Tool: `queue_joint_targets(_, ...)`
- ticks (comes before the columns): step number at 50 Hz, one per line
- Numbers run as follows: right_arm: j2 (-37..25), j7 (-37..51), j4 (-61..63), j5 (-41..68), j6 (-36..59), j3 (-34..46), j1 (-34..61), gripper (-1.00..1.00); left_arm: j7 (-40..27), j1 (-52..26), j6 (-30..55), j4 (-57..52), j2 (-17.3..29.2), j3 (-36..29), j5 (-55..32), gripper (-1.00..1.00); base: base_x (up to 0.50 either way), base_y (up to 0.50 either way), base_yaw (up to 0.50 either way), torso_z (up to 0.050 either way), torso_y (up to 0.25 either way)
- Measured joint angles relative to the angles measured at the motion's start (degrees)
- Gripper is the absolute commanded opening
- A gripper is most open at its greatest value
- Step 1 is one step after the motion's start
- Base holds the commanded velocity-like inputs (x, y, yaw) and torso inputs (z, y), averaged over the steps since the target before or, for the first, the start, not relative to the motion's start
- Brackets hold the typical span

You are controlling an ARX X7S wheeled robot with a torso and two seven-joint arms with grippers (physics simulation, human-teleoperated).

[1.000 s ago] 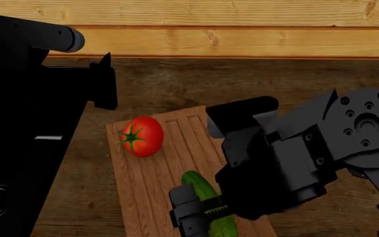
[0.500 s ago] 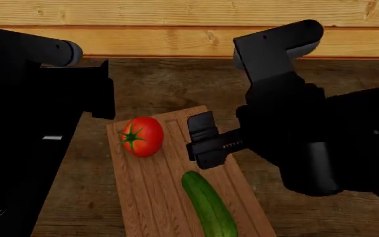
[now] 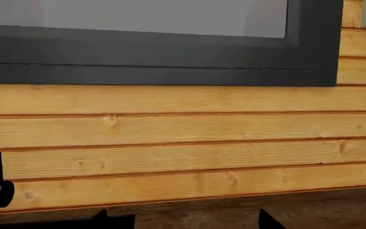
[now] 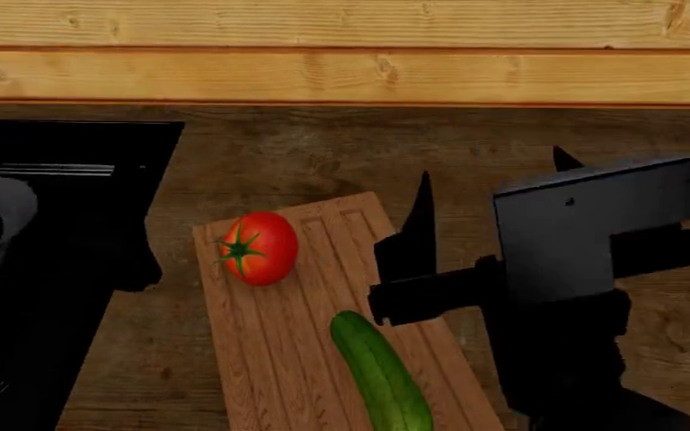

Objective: Pick the vegetables from the sink and place them on the cutting board.

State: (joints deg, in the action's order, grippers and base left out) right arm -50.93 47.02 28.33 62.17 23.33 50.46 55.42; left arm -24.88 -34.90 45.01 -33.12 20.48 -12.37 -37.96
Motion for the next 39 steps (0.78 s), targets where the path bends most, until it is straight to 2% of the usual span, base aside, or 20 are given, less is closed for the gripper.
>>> queue_joint_targets(10, -4.59, 3.98, 10.36, -7.22, -6.14, -0.43, -6.29, 1.00, -2.34, 3.62, -0.04, -9.38, 2.01, 1.20, -1.05, 1.00, 0.00, 0.00, 0.00, 0.000, 0.000)
queue_joint_targets(25, -8.75, 10.17, 21.01, -8.65, -9.34, -2.76, -8.60, 1.00, -7.99, 3.72, 3.29, -20.41, 4.41, 2.48, -5.41, 1.00, 0.00, 0.00, 0.00, 0.000, 0.000)
queue_joint_targets(39, -11.29, 14.94, 28.54, -6.45, -8.54, -4.59, -6.25, 1.00, -18.71, 0.72, -2.94, -24.57, 13.12, -1.49, -13.47, 1.00, 0.00, 0.00, 0.00, 0.000, 0.000)
